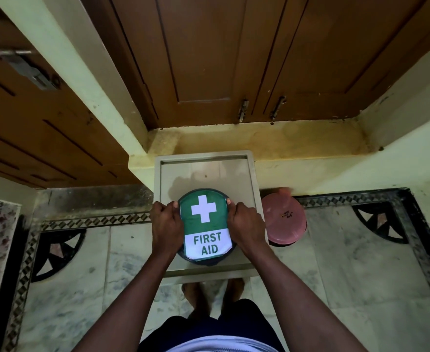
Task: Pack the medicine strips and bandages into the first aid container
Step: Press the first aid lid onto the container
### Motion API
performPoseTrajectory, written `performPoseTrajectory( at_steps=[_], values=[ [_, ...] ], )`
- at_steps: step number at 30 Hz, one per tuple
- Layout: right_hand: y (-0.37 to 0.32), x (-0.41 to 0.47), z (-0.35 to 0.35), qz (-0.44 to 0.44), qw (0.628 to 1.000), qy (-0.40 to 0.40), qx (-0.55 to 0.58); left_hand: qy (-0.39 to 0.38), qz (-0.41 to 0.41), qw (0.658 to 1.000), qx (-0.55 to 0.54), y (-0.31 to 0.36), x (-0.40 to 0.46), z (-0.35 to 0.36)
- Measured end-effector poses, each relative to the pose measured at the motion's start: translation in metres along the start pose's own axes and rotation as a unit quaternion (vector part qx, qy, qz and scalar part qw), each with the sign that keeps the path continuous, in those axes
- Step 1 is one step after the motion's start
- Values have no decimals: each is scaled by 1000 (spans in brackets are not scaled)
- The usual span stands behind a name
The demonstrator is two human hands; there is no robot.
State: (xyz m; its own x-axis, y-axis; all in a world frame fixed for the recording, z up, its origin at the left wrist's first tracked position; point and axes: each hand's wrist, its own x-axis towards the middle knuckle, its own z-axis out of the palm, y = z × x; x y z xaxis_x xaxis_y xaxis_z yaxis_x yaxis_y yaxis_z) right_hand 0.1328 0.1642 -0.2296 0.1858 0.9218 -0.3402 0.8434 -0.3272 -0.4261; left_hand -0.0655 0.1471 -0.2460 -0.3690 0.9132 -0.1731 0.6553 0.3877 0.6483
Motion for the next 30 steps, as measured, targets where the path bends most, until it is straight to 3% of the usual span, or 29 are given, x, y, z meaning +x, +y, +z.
performPoseTrajectory(
  at_steps=[4, 8, 9, 11, 13, 17, 23, 26, 30],
  values=[
    [11, -7, -2, 9, 995, -29, 99, -38, -10, 998, -44, 0, -11, -13],
    [39, -22, -10, 53, 958, -114, 258, -59, -96, 987, -113, -8, -37, -31],
    [44, -28, -13, 67, 942, -139, 299, -81, -143, 971, -173, -13, -43, -33],
    [49, -38, -16, 82, 907, -179, 371, -125, -251, 906, -317, -22, -54, -36],
    [49, -43, -15, 78, 892, -189, 403, -133, -280, 870, -384, -26, -61, -38],
    [50, -42, -10, 61, 898, -173, 401, -91, -231, 905, -346, -20, -69, -34],
    [49, -37, -10, 51, 931, -146, 331, -107, -237, 913, -314, -24, -58, -36],
    [42, -23, -10, 19, 957, -93, 273, -77, -171, 955, -230, -21, -45, -35],
    [26, 14, -7, 27, 949, -67, 308, -44, -107, 974, -193, -3, -20, -31]
  ],
)
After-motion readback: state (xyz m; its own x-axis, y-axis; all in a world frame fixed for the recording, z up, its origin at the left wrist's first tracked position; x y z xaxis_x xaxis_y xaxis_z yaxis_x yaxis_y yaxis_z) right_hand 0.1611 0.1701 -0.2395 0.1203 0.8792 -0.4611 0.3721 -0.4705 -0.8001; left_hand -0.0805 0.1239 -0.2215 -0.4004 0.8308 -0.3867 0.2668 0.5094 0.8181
